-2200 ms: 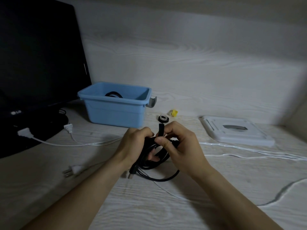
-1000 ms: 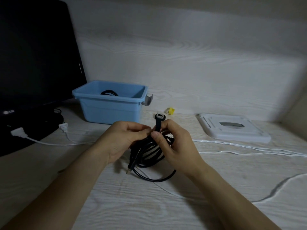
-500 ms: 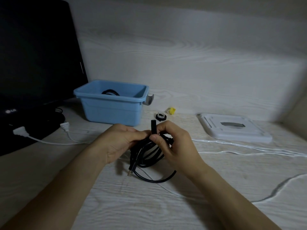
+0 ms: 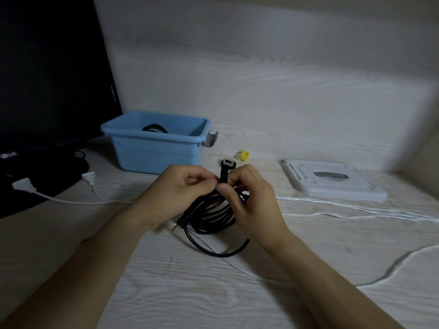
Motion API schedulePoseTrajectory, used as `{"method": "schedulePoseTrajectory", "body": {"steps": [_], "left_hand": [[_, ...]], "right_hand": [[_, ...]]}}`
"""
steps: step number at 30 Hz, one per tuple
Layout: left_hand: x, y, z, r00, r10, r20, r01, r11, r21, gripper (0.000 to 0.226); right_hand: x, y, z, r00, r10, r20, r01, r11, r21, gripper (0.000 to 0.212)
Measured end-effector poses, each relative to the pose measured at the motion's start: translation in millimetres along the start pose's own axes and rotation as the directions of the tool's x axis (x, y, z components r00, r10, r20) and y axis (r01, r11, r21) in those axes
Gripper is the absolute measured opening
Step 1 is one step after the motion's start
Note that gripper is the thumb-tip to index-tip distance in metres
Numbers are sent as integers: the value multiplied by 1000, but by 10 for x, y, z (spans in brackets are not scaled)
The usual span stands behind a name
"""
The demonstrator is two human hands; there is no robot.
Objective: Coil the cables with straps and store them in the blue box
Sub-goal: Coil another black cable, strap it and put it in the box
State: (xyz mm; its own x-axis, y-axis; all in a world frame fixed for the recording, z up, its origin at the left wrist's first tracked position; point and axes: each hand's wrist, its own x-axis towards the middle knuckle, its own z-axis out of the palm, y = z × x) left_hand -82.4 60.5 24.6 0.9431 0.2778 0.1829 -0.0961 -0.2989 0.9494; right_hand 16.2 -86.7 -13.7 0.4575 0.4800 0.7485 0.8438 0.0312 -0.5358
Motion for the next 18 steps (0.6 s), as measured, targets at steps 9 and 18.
{"method": "schedulePoseTrajectory", "body": {"steps": [9, 18], "left_hand": [[-23, -102, 193, 971, 230, -57, -228, 973, 42, 17], [-60, 5, 223, 916, 396, -55, -386, 912, 139, 15]], "right_hand": [[-7, -56, 11, 982, 96, -164, -87, 994, 62, 11], [44, -190, -193, 940, -284, -188, 250, 950, -186, 11]]}}
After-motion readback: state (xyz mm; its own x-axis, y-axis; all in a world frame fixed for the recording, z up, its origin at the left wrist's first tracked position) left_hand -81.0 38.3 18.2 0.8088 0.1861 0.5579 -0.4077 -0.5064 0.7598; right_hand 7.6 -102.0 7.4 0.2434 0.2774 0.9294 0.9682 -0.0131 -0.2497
